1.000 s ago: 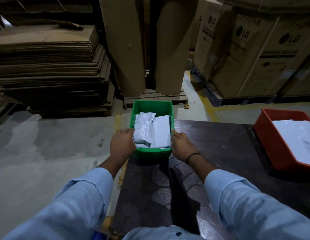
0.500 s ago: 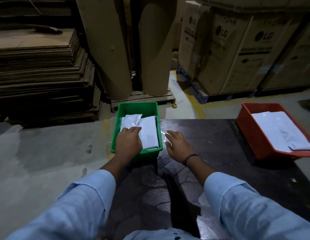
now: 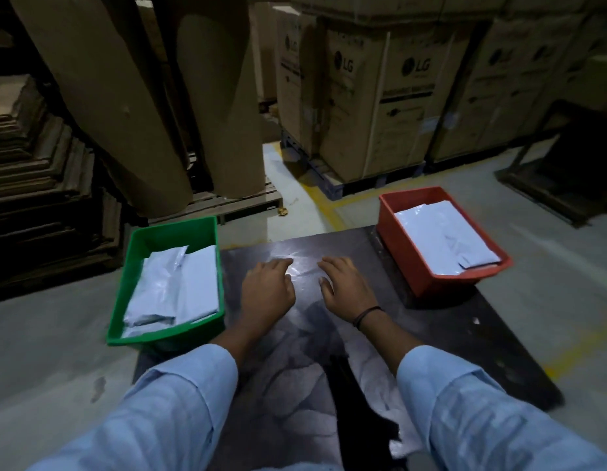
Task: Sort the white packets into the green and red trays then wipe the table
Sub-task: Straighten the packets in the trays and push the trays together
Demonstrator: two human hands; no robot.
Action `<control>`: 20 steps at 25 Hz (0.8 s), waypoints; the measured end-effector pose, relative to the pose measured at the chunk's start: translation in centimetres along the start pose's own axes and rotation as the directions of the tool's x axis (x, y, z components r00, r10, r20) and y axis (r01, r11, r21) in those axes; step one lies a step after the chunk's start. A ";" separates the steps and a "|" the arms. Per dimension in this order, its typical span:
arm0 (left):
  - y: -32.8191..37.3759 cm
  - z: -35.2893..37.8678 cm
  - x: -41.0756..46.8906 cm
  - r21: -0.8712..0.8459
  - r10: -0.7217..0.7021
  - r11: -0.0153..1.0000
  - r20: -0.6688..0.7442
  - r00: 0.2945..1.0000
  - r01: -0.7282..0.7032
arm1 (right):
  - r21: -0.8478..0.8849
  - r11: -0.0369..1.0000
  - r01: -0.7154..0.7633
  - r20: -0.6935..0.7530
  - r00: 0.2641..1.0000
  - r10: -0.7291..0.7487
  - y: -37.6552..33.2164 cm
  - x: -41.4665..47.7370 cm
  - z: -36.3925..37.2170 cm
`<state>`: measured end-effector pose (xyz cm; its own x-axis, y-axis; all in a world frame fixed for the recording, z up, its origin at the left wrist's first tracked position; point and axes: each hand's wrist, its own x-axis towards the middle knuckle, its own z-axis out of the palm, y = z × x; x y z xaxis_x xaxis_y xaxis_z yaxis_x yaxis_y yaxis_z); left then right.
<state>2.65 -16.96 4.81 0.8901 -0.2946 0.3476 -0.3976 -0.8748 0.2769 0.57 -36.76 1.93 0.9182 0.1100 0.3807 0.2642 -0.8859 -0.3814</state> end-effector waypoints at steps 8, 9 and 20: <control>16.5 7.5 5.4 -0.122 0.031 0.992 0.062 0.998 -0.023 | -0.112 0.956 -0.269 -0.146 0.957 0.252 17.9 -2.5 -10.4; 18.5 8.4 6.2 -0.134 0.034 0.991 0.069 0.997 -0.025 | -0.126 0.947 -0.294 -0.157 0.949 0.274 20.2 -2.9 -11.6; 29.5 14.9 11.3 -0.170 -0.100 0.976 0.213 0.972 0.137 | -0.239 0.860 -0.450 -0.041 0.890 0.454 35.2 -2.8 -17.1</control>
<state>4.28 -51.80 3.56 0.9522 -0.2813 0.1191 -0.3037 -0.8286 0.4703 2.26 -75.98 1.78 0.9249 -0.3233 0.2000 -0.2570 -0.9194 -0.2979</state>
